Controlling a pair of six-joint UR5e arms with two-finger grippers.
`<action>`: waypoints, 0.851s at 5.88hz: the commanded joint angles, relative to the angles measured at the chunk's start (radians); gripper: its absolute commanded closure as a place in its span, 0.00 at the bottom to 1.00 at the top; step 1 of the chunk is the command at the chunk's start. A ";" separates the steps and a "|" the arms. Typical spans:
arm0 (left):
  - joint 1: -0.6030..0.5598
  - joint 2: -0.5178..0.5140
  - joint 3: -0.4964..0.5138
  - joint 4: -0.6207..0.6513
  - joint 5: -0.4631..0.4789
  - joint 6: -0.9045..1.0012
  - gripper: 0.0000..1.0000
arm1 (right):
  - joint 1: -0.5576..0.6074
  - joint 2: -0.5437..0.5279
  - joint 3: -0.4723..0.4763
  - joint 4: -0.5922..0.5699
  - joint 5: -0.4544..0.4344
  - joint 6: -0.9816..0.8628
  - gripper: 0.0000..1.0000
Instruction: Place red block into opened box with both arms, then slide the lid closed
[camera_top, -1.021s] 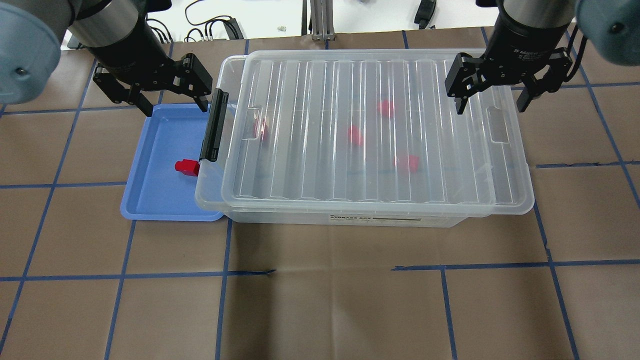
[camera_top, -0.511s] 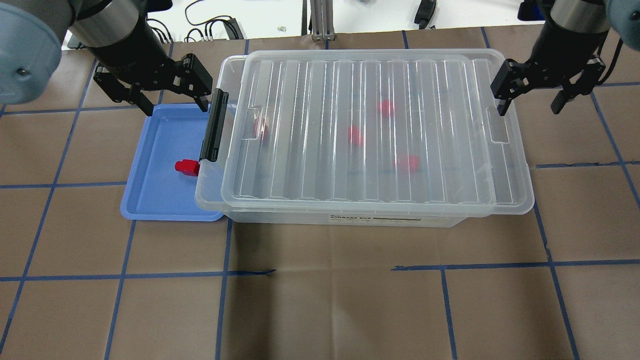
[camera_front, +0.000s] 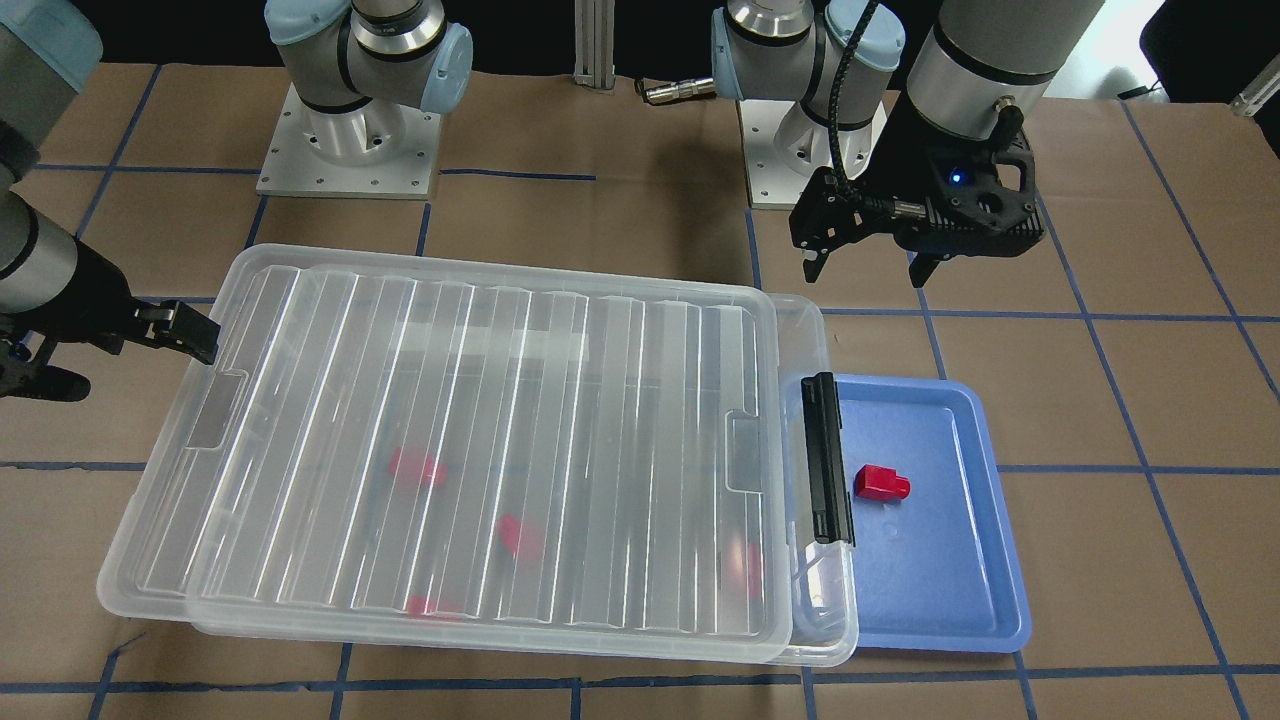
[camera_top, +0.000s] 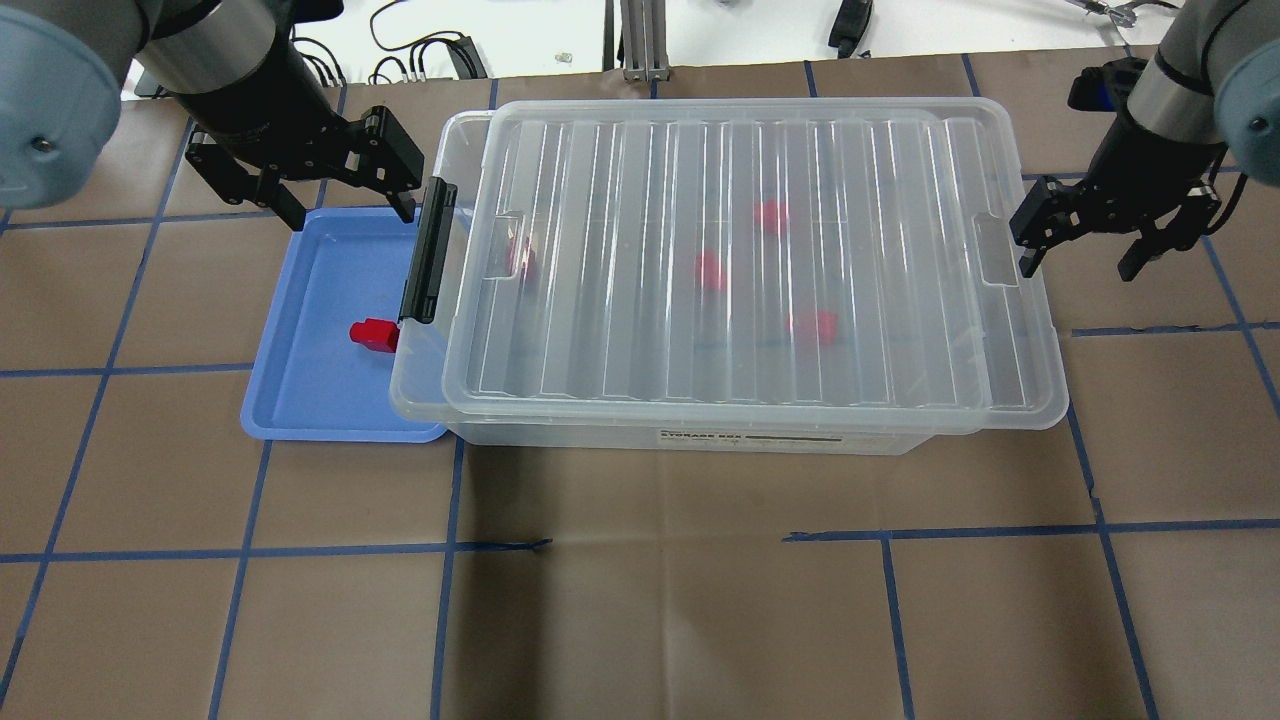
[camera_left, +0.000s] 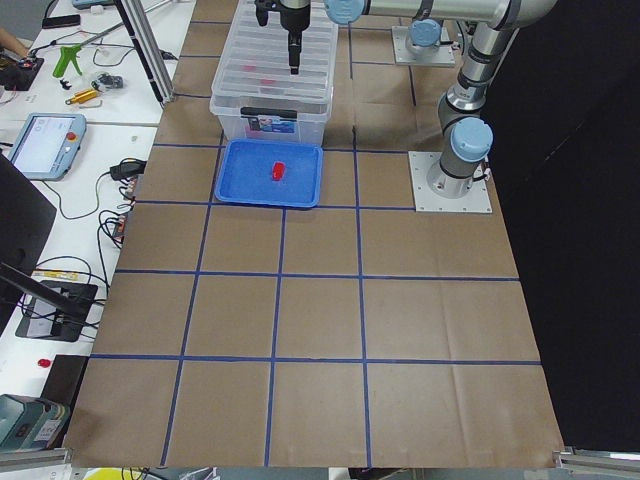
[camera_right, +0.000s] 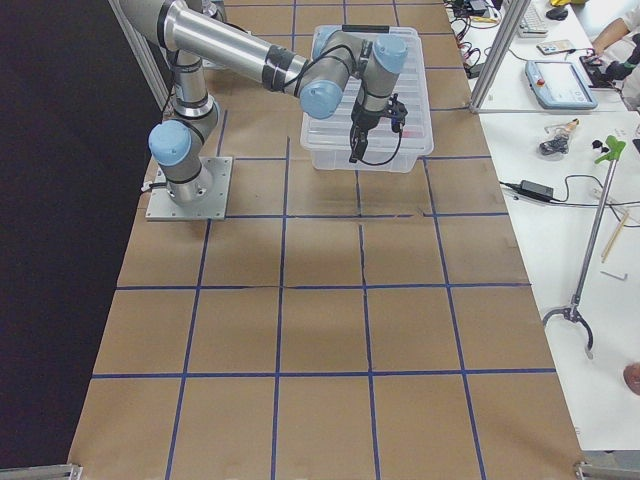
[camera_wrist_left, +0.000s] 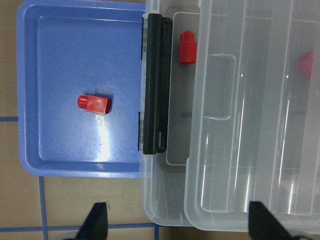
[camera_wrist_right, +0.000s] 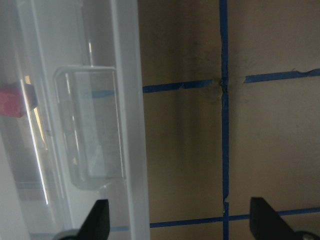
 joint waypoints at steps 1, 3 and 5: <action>0.012 -0.001 -0.012 0.017 0.000 0.249 0.02 | 0.000 0.006 0.032 -0.025 -0.001 0.011 0.00; 0.052 -0.001 -0.020 0.015 0.000 0.729 0.02 | -0.009 0.013 0.031 -0.114 -0.028 -0.098 0.00; 0.081 -0.007 -0.025 -0.003 0.035 1.230 0.02 | -0.045 0.013 0.031 -0.119 -0.052 -0.135 0.00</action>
